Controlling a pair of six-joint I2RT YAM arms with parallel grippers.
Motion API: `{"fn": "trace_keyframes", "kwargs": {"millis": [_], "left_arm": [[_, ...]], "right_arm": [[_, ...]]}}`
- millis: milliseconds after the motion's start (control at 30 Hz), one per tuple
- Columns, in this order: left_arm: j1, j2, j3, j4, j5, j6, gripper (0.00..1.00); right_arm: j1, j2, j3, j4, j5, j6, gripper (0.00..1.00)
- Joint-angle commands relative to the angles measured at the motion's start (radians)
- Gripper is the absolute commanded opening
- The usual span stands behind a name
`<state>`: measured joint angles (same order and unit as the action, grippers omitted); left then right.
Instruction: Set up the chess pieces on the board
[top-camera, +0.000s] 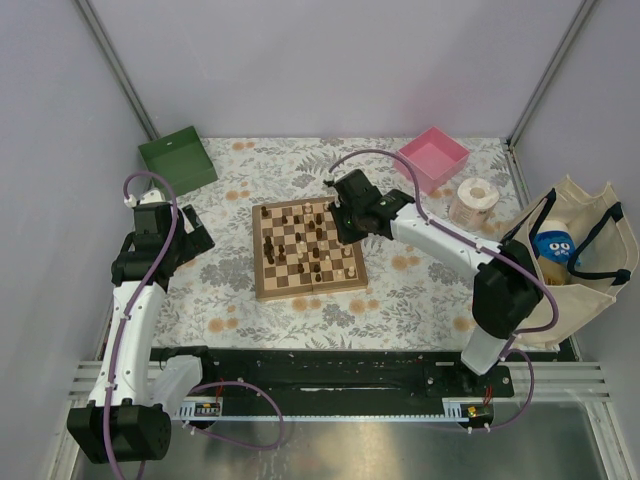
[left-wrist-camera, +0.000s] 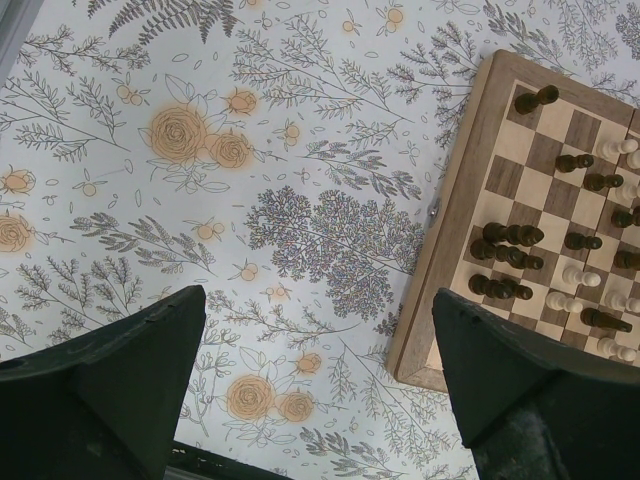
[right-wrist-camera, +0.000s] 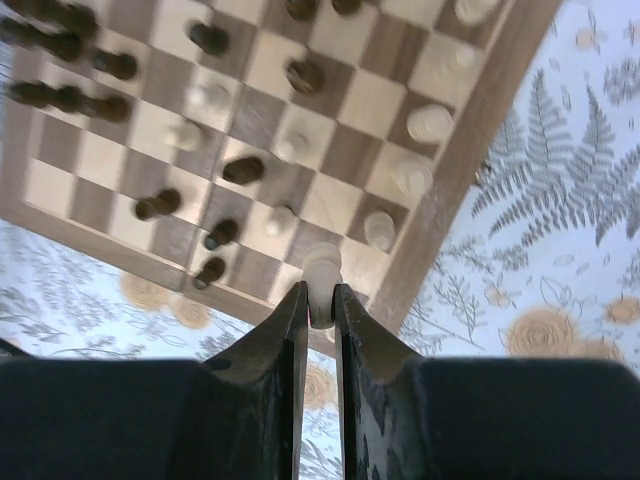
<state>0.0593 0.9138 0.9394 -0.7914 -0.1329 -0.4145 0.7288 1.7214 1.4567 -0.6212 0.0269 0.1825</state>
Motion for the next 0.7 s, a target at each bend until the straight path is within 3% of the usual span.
{"fn": "trace_keyframes", "kwargs": {"millis": [0,667], "left_arm": [[0.005,-0.001,-0.01,0.038,0.016,0.014,0.99],[0.007,0.002,-0.013,0.04,0.021,0.013,0.99]], "right_arm": [[-0.014,-0.006,-0.067,0.018,0.039,0.035,0.13],[-0.023,0.055,-0.088,0.008,-0.012,0.038,0.13]]}}
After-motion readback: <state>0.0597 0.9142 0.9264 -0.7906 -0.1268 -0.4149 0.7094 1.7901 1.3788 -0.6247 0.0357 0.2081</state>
